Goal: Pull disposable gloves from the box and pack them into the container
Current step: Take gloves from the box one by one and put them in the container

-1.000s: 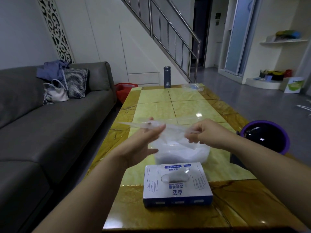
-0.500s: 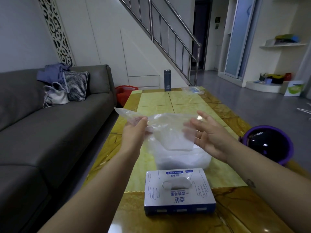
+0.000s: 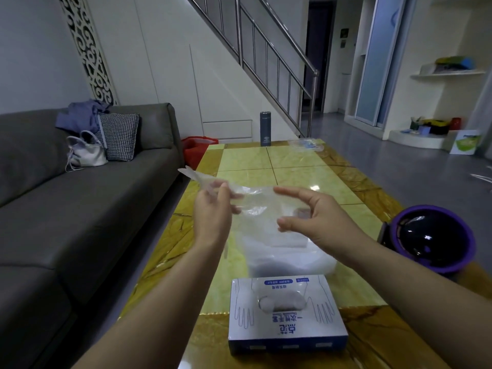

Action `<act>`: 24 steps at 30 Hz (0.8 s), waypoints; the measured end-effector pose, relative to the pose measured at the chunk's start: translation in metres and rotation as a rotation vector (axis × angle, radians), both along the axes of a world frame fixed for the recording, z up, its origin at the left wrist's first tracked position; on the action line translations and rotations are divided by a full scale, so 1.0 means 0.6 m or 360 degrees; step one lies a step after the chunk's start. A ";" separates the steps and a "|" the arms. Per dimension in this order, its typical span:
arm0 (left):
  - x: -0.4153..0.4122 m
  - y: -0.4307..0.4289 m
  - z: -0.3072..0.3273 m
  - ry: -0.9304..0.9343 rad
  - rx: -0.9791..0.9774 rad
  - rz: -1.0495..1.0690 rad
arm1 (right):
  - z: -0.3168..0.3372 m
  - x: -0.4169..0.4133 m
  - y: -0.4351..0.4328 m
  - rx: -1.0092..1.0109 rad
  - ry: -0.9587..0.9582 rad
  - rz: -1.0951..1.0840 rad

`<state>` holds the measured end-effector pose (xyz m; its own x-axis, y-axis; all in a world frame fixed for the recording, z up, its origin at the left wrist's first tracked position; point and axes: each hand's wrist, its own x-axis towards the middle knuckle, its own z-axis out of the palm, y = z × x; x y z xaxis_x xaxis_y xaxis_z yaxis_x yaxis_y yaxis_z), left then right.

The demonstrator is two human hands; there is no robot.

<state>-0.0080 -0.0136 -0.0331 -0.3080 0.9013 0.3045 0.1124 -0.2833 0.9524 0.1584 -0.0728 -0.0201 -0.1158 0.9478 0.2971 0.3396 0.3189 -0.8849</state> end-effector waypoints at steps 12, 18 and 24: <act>-0.083 0.044 -0.017 0.0402 0.0278 0.0360 | -0.032 0.080 0.110 -0.0454 -0.0752 0.0043; 0.044 0.065 -0.032 0.2257 0.0039 -0.0978 | -0.059 0.091 0.157 -0.0693 -0.0945 0.0094; 0.082 0.124 -0.078 0.2608 -0.0557 -0.1226 | -0.072 0.095 0.192 -0.0722 -0.1652 0.0010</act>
<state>0.0414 0.0610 -0.0796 0.5296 0.7625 -0.3716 0.8323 -0.5516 0.0543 0.2152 0.0424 -0.0634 -0.1111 0.9420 -0.3166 0.9765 0.0443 -0.2107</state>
